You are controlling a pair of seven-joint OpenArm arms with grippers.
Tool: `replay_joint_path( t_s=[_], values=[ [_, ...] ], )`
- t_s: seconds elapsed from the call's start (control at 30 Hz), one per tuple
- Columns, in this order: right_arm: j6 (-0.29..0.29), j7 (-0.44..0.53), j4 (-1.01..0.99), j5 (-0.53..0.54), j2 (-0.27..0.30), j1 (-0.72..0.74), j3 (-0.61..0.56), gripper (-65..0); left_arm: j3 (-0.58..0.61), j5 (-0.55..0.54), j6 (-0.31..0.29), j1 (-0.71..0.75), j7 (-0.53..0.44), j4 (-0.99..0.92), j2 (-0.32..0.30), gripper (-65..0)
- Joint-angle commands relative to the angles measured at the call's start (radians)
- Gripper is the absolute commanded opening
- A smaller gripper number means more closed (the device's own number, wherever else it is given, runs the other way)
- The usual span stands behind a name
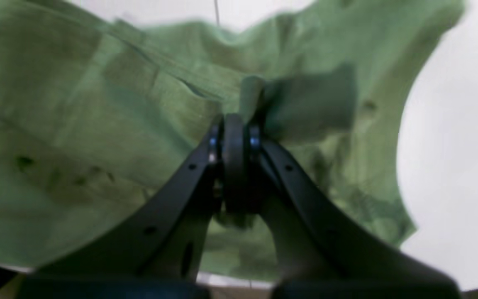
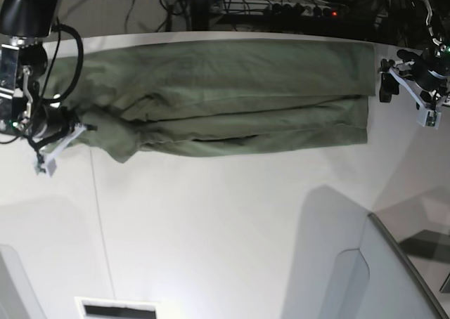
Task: Layout the t-shirt on the table in an organized manner, then fold the t-shirt properly
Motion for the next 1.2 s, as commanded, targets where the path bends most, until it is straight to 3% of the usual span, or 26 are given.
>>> replay_joint_path(
  t_s=[0.0, 0.2, 0.37, 0.6, 0.67, 0.73, 0.8, 0.87, 0.97, 1.03, 1.17],
  values=[
    [0.003, 0.018, 0.016, 0.005, 0.023, 0.029, 0.001, -65.0, -0.009, -0.011, 0.004, -0.003, -0.016, 0.017, -0.020, -11.7],
    [0.003, 0.015, -0.007, 0.003, 0.029, 0.135, 0.000, -64.7, -0.012, -0.007, 0.004, -0.003, -0.016, 0.016, -0.021, -11.7],
    [0.003, 0.018, -0.148, 0.003, 0.029, 0.246, 0.000, -64.4, -0.012, -0.004, 0.004, 0.003, -0.016, 0.016, -0.021, -11.7],
    [-0.002, 0.022, -0.260, 0.003, 0.029, 0.290, 0.000, -63.2, -0.013, -0.002, 0.004, 0.008, -0.016, 0.014, -0.023, -11.7],
    [-0.002, 0.018, -0.266, 0.003, 0.029, 0.292, 0.000, -56.6, -0.013, -0.002, 0.004, 0.008, -0.016, 0.014, -0.023, -11.7],
    [-0.002, 0.011, -0.266, 0.003, 0.032, 0.292, -0.016, -44.7, -0.013, -0.002, 0.004, 0.006, -0.016, 0.014, -0.023, -11.7],
    [-0.002, 0.005, -0.259, 0.003, 0.069, 0.292, -0.100, -29.3, -0.012, -0.002, 0.004, 0.003, -0.016, 0.014, -0.023, -11.7],
    [-0.003, 0.016, -0.236, 0.005, 0.092, 0.292, -0.174, -18.8, -0.010, -0.002, 0.004, 0.001, -0.016, 0.014, -0.023, -11.7],
    [-0.003, 0.016, -0.159, 0.005, 0.094, 0.281, -0.129, -17.7, -0.012, -0.002, 0.004, 0.001, -0.016, 0.014, -0.023, -11.7],
    [-0.003, 0.016, -0.102, 0.005, 0.089, 0.253, -0.065, -21.0, -0.012, -0.002, 0.004, 0.001, -0.016, 0.014, -0.023, -11.7],
    [-0.003, 0.013, -0.079, 0.005, 0.089, 0.249, -0.054, -24.3, -0.012, -0.002, 0.004, 0.004, -0.016, 0.014, -0.021, -11.7]
  ],
)
